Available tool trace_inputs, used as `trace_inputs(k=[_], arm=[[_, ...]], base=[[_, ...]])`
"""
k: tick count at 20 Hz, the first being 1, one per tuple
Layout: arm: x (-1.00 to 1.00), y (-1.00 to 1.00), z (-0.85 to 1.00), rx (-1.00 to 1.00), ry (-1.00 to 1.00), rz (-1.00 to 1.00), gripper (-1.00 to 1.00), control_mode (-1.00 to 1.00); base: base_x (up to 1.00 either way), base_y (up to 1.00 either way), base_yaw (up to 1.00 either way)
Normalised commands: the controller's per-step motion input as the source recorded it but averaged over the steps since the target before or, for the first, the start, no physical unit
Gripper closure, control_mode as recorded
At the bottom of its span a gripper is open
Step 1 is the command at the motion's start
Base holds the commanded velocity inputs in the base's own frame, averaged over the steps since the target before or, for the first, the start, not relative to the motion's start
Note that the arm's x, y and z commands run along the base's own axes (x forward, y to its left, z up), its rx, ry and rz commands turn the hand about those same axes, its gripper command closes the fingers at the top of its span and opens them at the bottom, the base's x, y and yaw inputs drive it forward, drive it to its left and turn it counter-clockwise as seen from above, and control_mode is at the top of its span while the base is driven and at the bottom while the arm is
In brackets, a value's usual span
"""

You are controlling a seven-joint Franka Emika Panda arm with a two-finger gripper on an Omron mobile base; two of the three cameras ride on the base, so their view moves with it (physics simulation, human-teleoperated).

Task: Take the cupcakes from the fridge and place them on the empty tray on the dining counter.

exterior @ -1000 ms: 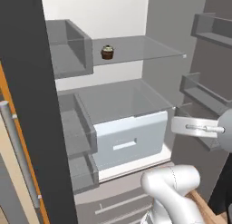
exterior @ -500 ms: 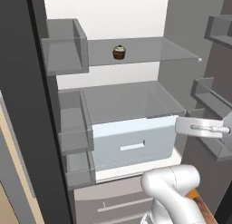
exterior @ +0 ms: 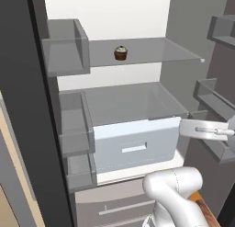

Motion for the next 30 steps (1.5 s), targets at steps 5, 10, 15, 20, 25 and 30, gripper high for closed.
trace_inputs(k=[5,10,15,20,25,30], arm=[[0.28,0.08,0.20,-0.01,0.15,-0.01,-1.00,-1.00],[0.49,0.00,0.59,0.00,0.29,0.00,-1.00,-1.00],[0.13,-0.01,0.15,0.00,0.09,0.05,-1.00,-1.00],[0.28,0.00,0.00,0.00,-0.19,0.08,-1.00,-1.00],[0.61,0.00,0.01,0.00,-0.28,0.06,-1.00,-1.00],[0.89,0.06,0.11,0.00,-0.01,0.00,-1.00,-1.00]], base=[[0.60,0.37,-0.05],[0.00,0.00,0.00],[0.00,0.00,0.00],[0.00,0.00,0.00],[0.00,0.00,0.00],[0.00,0.00,0.00]])
